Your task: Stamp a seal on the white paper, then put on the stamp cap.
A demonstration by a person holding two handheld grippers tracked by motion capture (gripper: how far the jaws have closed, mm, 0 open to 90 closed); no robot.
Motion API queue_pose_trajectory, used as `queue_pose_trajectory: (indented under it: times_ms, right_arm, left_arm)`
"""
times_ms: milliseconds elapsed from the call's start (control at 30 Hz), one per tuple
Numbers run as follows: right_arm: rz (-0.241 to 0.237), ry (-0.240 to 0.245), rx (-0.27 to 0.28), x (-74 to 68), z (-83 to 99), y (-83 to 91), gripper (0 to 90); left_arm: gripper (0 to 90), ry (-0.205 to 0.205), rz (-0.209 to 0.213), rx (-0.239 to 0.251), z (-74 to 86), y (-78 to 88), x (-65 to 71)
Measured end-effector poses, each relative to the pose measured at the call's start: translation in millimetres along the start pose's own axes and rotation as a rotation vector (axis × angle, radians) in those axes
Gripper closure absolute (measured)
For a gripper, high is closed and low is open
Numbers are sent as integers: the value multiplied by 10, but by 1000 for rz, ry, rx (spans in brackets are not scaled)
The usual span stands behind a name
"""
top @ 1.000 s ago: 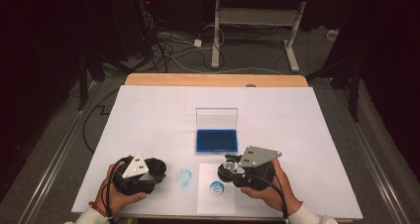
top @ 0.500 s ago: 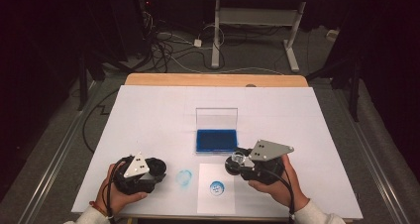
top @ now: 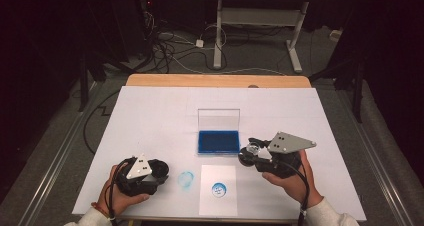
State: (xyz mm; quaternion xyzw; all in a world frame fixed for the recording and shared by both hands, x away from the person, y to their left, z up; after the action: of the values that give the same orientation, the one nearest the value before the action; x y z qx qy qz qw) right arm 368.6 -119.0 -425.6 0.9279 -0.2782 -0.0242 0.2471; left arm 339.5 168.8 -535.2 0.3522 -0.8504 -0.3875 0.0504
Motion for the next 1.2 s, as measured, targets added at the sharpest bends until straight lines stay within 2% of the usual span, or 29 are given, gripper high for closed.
queue_pose_trajectory:
  times_ms: [267,433,567,700,867,1100,1200]
  right_arm:
    - [36,-4,44,86,-50,89,569]
    - [39,-13,41,125,-48,80,569]
    - [39,-29,64,138,-82,65,569]
    - [41,-26,70,138,-96,59,569]
    - [47,-44,106,178,-174,101,569]
    - [18,-43,146,114,-330,55,569]
    - [3,-29,157,55,-402,37,569]
  left_arm:
    - [367,1,4,1,12,0,10]
    - [367,5,4,3,23,20,13]
    - [367,-2,8,-5,8,-13,18]
    - [367,-11,10,7,-69,-50,7]
    - [367,1,35,32,-174,-77,33]
    - [368,-1,65,75,-385,-134,162]
    - [368,-19,83,84,-494,-197,241]
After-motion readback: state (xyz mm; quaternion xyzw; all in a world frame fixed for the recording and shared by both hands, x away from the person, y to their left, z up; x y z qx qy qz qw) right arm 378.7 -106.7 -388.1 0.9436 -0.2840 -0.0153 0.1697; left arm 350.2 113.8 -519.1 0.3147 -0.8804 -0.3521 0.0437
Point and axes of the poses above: each handheld gripper's, and its own axes: y roughly backward along the jaws, z roughly out of its underside, x roughly to its right, the point moved 10 cm from there along -y, roughly forward along the jaws, and after that the axes turned 5 degrees about -z, right-handed, at the moved point
